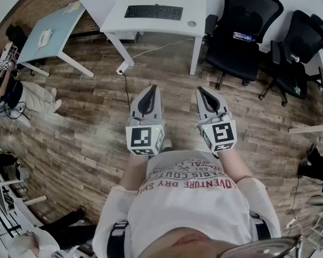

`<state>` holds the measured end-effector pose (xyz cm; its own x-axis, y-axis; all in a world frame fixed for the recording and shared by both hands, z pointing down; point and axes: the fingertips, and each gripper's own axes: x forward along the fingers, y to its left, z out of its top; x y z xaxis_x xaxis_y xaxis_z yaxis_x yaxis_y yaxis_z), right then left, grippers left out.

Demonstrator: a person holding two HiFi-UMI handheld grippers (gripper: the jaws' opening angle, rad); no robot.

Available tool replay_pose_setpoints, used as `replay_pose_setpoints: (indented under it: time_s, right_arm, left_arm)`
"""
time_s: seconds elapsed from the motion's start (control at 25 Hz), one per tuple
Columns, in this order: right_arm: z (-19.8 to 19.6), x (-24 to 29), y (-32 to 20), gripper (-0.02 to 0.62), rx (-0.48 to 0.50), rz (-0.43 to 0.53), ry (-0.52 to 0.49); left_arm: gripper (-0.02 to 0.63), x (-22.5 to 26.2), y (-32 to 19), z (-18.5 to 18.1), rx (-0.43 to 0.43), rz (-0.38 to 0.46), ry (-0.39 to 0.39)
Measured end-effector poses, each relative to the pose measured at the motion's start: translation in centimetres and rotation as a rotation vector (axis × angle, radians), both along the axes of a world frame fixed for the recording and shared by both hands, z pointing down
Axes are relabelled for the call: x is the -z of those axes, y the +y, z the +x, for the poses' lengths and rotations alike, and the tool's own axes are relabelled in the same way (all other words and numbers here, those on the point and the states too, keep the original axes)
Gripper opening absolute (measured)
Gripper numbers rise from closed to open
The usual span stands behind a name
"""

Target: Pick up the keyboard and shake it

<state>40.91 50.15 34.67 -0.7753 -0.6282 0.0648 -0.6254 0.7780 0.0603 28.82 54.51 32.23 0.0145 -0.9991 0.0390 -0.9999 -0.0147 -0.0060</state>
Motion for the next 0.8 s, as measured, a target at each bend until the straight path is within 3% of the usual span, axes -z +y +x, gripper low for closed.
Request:
replay_pose_setpoints:
  time_s: [0.24, 0.52, 0.8]
  right_arm:
    - [-1.4, -0.5, -0.5, 0.025, 0.006, -0.010, 0.011]
    - [-4.3, -1.4, -2.0, 0.025, -0.006, -0.055, -0.033]
    - [-11.4, -2.5, -3.9, 0.025, -0.030, -0.074, -0.042]
  left_arm:
    - [0.028, -0.5, -0.7, -1.7, 0.000, -0.008, 0.060]
    - [0.028, -1.9, -2.3, -4.8, -0.011, -0.026, 0.050]
    - [0.028, -3.1, -3.4, -12.6, -0.004, -0.048, 0.035]
